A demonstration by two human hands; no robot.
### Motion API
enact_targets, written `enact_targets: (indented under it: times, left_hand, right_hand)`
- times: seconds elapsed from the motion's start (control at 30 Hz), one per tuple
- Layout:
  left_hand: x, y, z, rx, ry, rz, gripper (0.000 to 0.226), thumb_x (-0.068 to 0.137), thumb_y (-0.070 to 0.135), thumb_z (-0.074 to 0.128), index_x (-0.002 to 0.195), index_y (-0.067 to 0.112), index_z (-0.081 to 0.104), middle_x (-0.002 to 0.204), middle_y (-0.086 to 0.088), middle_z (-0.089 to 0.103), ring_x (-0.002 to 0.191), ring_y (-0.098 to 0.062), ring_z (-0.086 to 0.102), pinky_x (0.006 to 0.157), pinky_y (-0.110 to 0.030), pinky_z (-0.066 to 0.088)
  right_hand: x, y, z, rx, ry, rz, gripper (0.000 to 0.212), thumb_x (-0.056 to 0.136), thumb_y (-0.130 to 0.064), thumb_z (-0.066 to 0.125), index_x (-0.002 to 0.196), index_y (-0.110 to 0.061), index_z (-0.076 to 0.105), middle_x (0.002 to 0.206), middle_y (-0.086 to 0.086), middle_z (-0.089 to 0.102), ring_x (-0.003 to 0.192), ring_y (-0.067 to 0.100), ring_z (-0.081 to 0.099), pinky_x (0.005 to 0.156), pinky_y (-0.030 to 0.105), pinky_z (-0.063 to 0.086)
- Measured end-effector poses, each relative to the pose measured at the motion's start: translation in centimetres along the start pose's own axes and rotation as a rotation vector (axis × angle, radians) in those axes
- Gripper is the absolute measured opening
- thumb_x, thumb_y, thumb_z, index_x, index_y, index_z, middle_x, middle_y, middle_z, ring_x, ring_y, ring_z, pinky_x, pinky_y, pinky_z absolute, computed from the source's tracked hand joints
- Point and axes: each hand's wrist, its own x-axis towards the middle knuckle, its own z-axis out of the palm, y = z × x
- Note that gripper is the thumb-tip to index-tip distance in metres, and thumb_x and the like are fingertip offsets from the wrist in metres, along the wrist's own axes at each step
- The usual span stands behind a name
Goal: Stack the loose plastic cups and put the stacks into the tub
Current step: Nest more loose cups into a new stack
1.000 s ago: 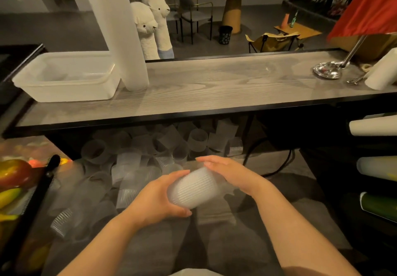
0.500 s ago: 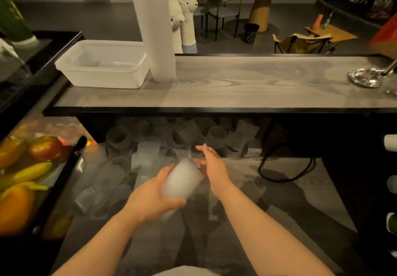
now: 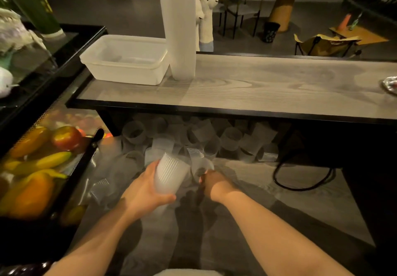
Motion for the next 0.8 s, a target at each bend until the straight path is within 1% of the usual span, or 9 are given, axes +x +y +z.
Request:
enact_targets:
  times: [0.13, 0.2, 0.3, 0.4, 0.47, 0.6, 0.67, 0.73, 0.8]
  left_hand:
    - [0.4, -0.4, -0.1, -0.033, -0.022, 0.040, 0.112, 0.062, 0.044, 0.082, 0.151, 0.035, 0.015, 0.135, 0.000, 0.049, 0.111, -0.021, 0.054, 0.083, -0.034, 0.049]
    - [0.6, -0.2, -0.1, -0.052, -0.032, 0.081, 0.110, 0.060, 0.040, 0.082, 0.150, 0.037, 0.018, 0.135, 0.003, 0.048, 0.111, -0.019, 0.053, 0.084, -0.035, 0.049]
    - [0.7, 0.4, -0.1, -0.083, -0.041, 0.118, 0.107, 0.061, 0.033, 0.082, 0.149, 0.036, 0.021, 0.130, 0.008, 0.045, 0.106, -0.014, 0.050, 0.080, -0.029, 0.044]
    - [0.8, 0.9, 0.0, -0.108, -0.052, 0.139, 0.104, 0.061, 0.031, 0.083, 0.147, 0.036, 0.025, 0.127, 0.009, 0.046, 0.102, -0.010, 0.049, 0.077, -0.026, 0.041]
    - [0.9, 0.9, -0.1, -0.114, -0.059, 0.146, 0.103, 0.060, 0.031, 0.082, 0.146, 0.037, 0.026, 0.126, 0.008, 0.048, 0.101, -0.011, 0.050, 0.075, -0.027, 0.042]
    - [0.7, 0.8, -0.4, -0.089, -0.050, 0.149, 0.102, 0.060, 0.030, 0.082, 0.146, 0.036, 0.026, 0.124, 0.007, 0.047, 0.098, -0.013, 0.049, 0.075, -0.028, 0.041]
    - [0.4, 0.5, -0.6, -0.077, -0.046, 0.143, 0.105, 0.061, 0.032, 0.082, 0.148, 0.035, 0.023, 0.127, 0.007, 0.046, 0.101, -0.013, 0.049, 0.077, -0.030, 0.043]
    - [0.1, 0.0, -0.8, -0.070, -0.039, 0.139, 0.108, 0.062, 0.031, 0.082, 0.150, 0.034, 0.020, 0.131, 0.006, 0.046, 0.104, -0.014, 0.049, 0.079, -0.030, 0.043]
    - [-0.1, -0.7, -1.0, -0.070, -0.033, 0.127, 0.108, 0.062, 0.030, 0.082, 0.150, 0.036, 0.018, 0.131, 0.005, 0.046, 0.104, -0.015, 0.049, 0.078, -0.029, 0.044]
  right_hand:
    - [-1.9, 0.8, -1.0, 0.103, 0.183, -0.057, 0.020, 0.092, -0.024, 0.055, 0.112, -0.025, 0.057, 0.122, 0.001, 0.052, 0.107, 0.027, 0.056, 0.088, 0.033, 0.046]
    - [-2.9, 1.3, -1.6, 0.187, 0.280, 0.003, 0.016, 0.093, -0.027, 0.054, 0.107, -0.031, 0.049, 0.112, -0.002, 0.056, 0.100, 0.026, 0.058, 0.082, 0.035, 0.048]
    - [-4.0, 1.0, -2.7, 0.503, 0.456, 0.070, 0.021, 0.094, -0.038, 0.057, 0.108, -0.036, 0.042, 0.092, -0.005, 0.062, 0.084, 0.020, 0.061, 0.073, 0.035, 0.049]
    - [-5.3, 0.7, -4.3, 0.963, 0.553, -0.022, 0.033, 0.092, -0.027, 0.065, 0.119, -0.036, 0.050, 0.084, -0.002, 0.063, 0.069, 0.012, 0.062, 0.067, 0.025, 0.052]
    - [-5.9, 0.4, -5.2, 1.071, 0.565, -0.066, 0.025, 0.092, -0.022, 0.065, 0.114, -0.032, 0.058, 0.083, 0.000, 0.062, 0.059, 0.009, 0.060, 0.062, 0.022, 0.050]
    - [-6.6, 0.2, -6.2, 1.152, 0.617, -0.131, 0.015, 0.093, -0.015, 0.064, 0.103, -0.025, 0.064, 0.076, -0.004, 0.061, 0.055, 0.010, 0.057, 0.059, 0.025, 0.051]
    - [-6.7, 0.3, -6.1, 1.106, 0.607, -0.120, 0.012, 0.096, -0.017, 0.060, 0.101, -0.026, 0.065, 0.083, -0.008, 0.066, 0.058, 0.009, 0.059, 0.062, 0.026, 0.053]
    - [-6.2, 0.7, -5.2, 0.933, 0.558, -0.066, 0.010, 0.097, -0.022, 0.056, 0.100, -0.027, 0.064, 0.088, -0.008, 0.067, 0.067, 0.009, 0.063, 0.070, 0.029, 0.055]
    - [-5.3, 1.3, -3.6, 0.647, 0.496, -0.006, 0.008, 0.097, -0.028, 0.054, 0.096, -0.031, 0.062, 0.088, -0.006, 0.067, 0.080, 0.015, 0.065, 0.077, 0.035, 0.054]
